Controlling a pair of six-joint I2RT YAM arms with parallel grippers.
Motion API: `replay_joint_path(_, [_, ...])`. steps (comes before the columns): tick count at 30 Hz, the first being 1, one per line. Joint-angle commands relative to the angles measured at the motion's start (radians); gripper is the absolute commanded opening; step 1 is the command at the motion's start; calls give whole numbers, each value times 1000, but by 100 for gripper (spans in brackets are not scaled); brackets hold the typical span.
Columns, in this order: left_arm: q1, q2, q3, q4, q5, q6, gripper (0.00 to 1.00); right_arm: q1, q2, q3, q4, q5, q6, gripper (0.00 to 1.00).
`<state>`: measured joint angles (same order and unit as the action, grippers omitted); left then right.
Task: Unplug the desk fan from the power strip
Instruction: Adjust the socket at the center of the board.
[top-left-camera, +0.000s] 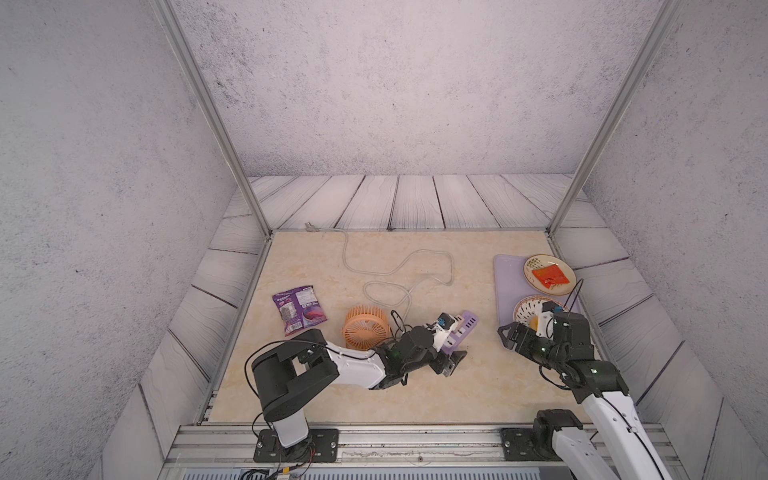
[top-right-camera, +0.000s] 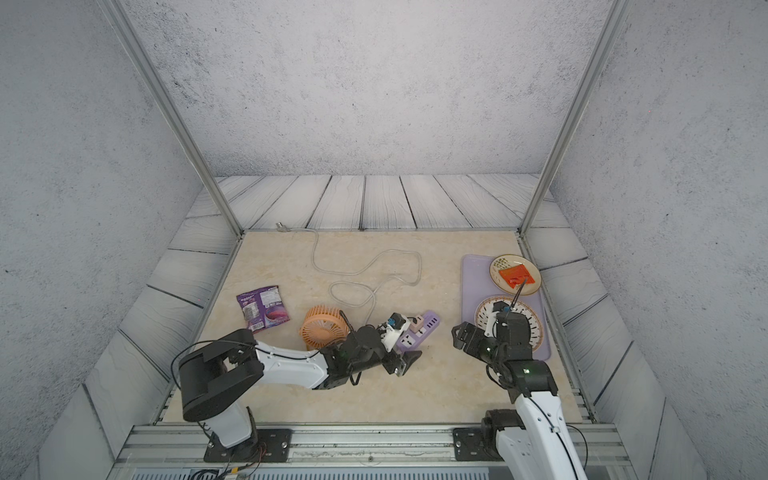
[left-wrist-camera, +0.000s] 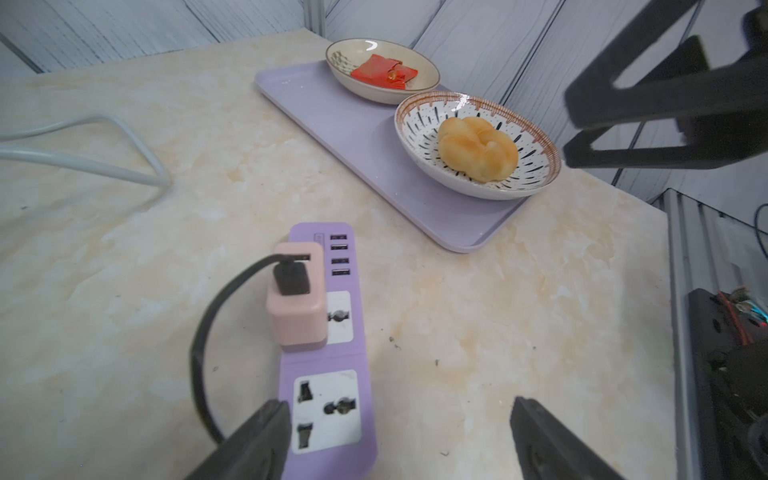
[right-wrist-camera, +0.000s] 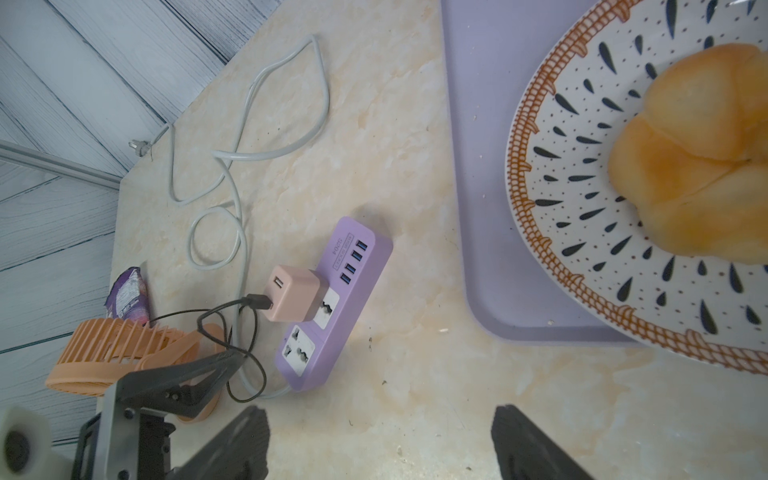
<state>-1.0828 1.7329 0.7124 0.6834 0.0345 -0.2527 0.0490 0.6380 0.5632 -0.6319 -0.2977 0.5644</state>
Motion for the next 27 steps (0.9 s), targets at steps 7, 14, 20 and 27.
replay_joint_path(7, [39, 75, 80, -65, -81, 26, 89, 0, -25, -17, 11, -11, -11, 89])
replay_joint_path(14, [42, 109, 67, -56, -115, 7, 87, 1, -25, -19, 11, -8, -12, 90])
replay_joint_path(20, [36, 142, 47, -30, -134, -3, 82, -1, -21, -15, 9, -5, -11, 90])
replay_joint_path(27, [9, 186, 51, -9, -176, 3, 72, 1, -3, -15, 12, -6, -14, 89])
